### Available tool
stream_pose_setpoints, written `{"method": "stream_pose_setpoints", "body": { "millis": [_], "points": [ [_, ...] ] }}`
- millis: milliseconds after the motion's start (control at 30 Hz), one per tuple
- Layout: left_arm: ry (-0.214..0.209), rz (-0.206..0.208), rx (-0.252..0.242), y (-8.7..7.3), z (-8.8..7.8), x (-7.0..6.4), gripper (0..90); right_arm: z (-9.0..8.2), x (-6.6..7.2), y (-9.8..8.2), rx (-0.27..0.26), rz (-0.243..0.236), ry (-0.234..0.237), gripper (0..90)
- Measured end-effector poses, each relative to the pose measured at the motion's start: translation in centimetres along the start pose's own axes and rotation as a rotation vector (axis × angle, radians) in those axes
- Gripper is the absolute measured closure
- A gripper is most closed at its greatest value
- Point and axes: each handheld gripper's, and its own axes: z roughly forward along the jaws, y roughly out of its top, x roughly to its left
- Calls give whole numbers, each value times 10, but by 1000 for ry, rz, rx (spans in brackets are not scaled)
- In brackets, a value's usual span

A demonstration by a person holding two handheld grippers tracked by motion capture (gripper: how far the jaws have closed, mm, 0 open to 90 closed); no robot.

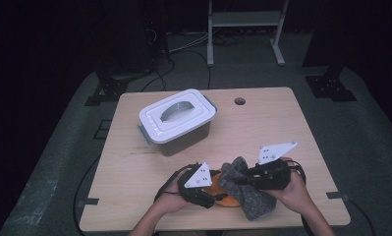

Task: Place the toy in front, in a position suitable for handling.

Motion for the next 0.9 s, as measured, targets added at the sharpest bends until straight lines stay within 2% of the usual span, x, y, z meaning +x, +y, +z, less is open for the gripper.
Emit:
{"method": "stream_pose_setpoints", "body": {
  "millis": [67, 133, 200, 300, 367, 567, 667, 733, 767, 867, 900],
  "points": [
    [-9, -3, -2, 1, 1, 1, 323, -4, -4, -3, 7, 20, -22, 772],
    [-9, 11, -1, 3, 2, -1, 316, -7, -3, -3, -16, 31, -11, 772],
    [-7, 35, -1, 4, 4, -5, 309, -6, 2, 2, -38, 16, 10, 772],
    [-5, 57, 14, 4, 3, -6, 308, -1, 5, 6, -9, -7, -6, 771],
    [-9, 64, 23, 1, 2, -4, 316, 1, 0, 2, -6, 10, 7, 772],
    [-21, 38, 28, -7, -2, 3, 313, -3, -18, -14, 15, 79, -11, 771],
    [-21, 12, 29, -6, -1, 5, 263, -3, -22, -18, 21, 98, -2, 771],
    [-14, -30, 36, -2, 1, 5, 174, -1, -20, -16, 27, 95, -10, 771],
    [-21, -45, 22, 0, 2, 4, 171, -1, -18, -14, 24, 87, -12, 771],
    [-15, -6, 17, 2, 0, 1, 238, -1, -6, -5, -4, 52, -1, 771],
    [-15, -7, 14, 2, 0, 0, 255, 0, -2, -2, -10, 35, 4, 771]
  ]
}}
